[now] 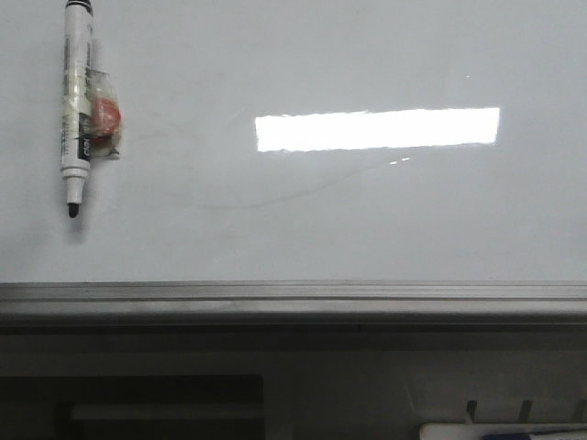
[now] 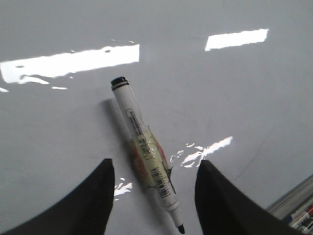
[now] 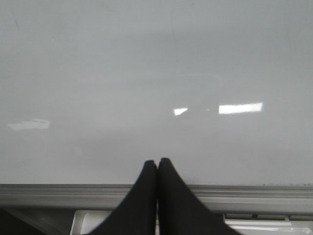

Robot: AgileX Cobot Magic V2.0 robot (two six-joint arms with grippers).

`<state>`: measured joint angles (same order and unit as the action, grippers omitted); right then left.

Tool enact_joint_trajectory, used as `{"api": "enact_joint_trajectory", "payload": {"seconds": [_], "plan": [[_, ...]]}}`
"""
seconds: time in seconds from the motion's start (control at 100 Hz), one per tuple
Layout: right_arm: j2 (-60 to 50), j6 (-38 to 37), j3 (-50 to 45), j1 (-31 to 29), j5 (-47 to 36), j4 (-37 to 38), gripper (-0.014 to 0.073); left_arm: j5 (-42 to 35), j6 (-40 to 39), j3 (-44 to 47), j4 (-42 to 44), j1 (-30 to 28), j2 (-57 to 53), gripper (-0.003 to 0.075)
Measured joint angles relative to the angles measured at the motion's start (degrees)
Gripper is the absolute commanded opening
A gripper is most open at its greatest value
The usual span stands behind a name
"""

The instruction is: Write number 3 on whiteboard

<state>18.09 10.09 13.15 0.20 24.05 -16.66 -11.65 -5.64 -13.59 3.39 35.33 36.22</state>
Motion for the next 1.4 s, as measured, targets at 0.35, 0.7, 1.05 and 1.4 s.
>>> {"api": "enact_joint_trajectory", "payload": {"seconds": [0.35,0.7,1.05,1.4], "plan": [[0.0,0.0,0.0,0.0,0.0,0.0,-0.0061,-2.72,-0.12,-5.59,-6.75,4.64,16.85,0.0336],[0.0,0.0,0.0,0.0,0.0,0.0,-0.0061,-3.06,-0.12,-6.0,-14.33,5.21,21.42,0.0379],[0.0,0.0,0.0,0.0,-0.08,0.0,-0.0061,-6.59,-0.12,-6.54,-14.9,5.43,25.45,0.0379],[0.0,0.0,0.0,0.0,-0.08,0.0,-0.0061,-7.2,-0.12,-6.94,-16.67,5.57,27.99,-0.0018]]}}
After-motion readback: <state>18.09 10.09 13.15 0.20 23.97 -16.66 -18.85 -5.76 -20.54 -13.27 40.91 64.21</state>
